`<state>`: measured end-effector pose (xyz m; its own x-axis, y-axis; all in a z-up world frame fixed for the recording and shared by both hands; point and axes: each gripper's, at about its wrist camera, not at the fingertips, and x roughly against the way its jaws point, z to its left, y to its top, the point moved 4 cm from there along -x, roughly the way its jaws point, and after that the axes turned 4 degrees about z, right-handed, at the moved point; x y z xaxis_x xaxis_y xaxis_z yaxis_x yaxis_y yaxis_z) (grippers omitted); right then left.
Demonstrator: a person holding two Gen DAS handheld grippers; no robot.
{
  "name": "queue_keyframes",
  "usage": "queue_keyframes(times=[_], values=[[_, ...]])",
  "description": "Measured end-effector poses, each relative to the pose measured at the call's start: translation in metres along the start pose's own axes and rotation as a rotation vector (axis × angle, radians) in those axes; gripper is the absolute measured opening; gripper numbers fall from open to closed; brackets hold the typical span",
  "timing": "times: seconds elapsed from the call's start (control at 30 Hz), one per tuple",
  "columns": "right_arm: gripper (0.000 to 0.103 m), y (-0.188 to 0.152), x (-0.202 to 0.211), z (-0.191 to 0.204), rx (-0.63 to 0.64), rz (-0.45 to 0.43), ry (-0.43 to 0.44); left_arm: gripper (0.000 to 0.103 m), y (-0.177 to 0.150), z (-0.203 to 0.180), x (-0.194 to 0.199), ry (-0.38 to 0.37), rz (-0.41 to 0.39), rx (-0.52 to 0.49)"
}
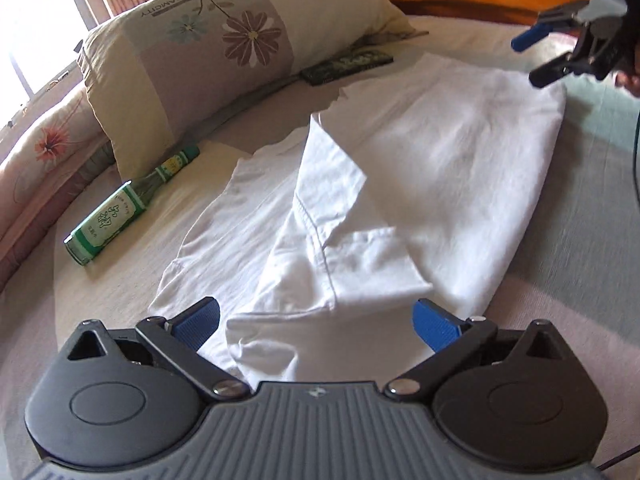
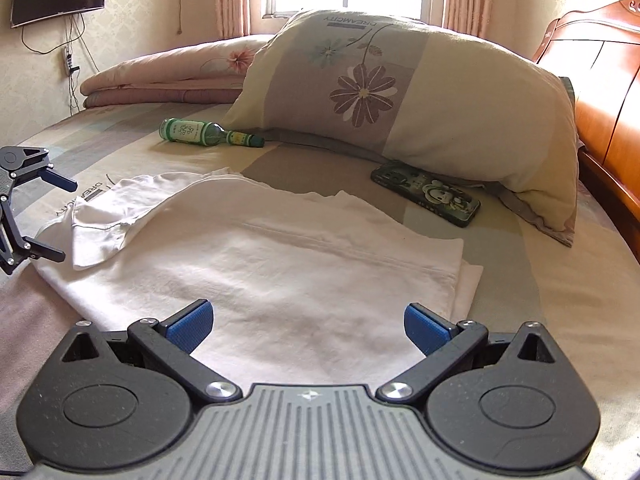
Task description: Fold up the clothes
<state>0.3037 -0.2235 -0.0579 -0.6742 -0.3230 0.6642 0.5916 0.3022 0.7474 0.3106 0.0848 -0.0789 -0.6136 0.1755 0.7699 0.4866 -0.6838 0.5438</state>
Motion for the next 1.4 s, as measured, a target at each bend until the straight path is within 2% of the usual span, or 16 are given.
queue_keyframes(times=[0.1,0.17,0.37,0.53,0.67,0.73,0.8,0.87,0.93,1.0,1.07,1.13,1.23,1.27,1.4], values=[[0.103,-0.002,0.004,0.008,0.008,-0.003,-0.006,0.102,0.000,0.001,-0.012,0.055,0.033,-0.041],[0.103,-0.002,0.007,0.011,0.007,-0.009,-0.012,0.102,0.004,0.009,-0.015,0.070,0.015,-0.015],[0.103,0.004,0.014,0.013,-0.004,-0.023,-0.018,0.102,0.003,0.073,-0.019,0.117,-0.031,0.263],[0.103,0.003,0.011,0.016,-0.009,-0.010,-0.015,0.102,-0.020,0.132,-0.032,0.250,0.031,0.507],[0.103,-0.001,0.012,0.023,0.004,-0.007,-0.003,0.102,-0.031,0.132,-0.018,0.216,-0.017,0.572],[0.103,-0.002,0.011,0.027,0.011,-0.006,0.008,0.102,-0.031,0.119,-0.005,0.168,-0.065,0.557],[0.103,-0.002,0.009,0.031,0.018,-0.005,0.025,0.102,-0.028,0.101,0.005,0.070,-0.122,0.526],[0.103,-0.003,0.004,0.034,0.018,0.000,0.039,0.102,-0.025,0.082,0.011,-0.060,-0.177,0.504],[0.103,-0.005,-0.002,0.037,0.012,0.008,0.049,0.102,-0.024,0.066,0.011,-0.182,-0.202,0.490],[0.103,-0.007,-0.008,0.039,0.007,0.016,0.059,0.102,-0.028,0.053,0.007,-0.244,-0.184,0.478],[0.103,-0.009,-0.014,0.042,0.001,0.025,0.069,0.102,-0.039,0.045,-0.003,-0.260,-0.117,0.480],[0.103,-0.018,-0.016,0.037,-0.020,0.050,0.062,0.102,-0.057,0.042,-0.010,-0.242,-0.022,0.518],[0.103,-0.036,-0.017,0.023,-0.069,0.102,0.029,0.102,-0.075,0.039,0.003,-0.193,0.001,0.500],[0.103,-0.041,-0.016,0.018,-0.093,0.113,0.024,0.102,-0.074,0.040,0.008,-0.179,0.004,0.499],[0.103,-0.039,-0.007,0.013,-0.142,0.064,0.048,0.102,-0.043,0.033,0.028,-0.207,-0.133,0.430]])
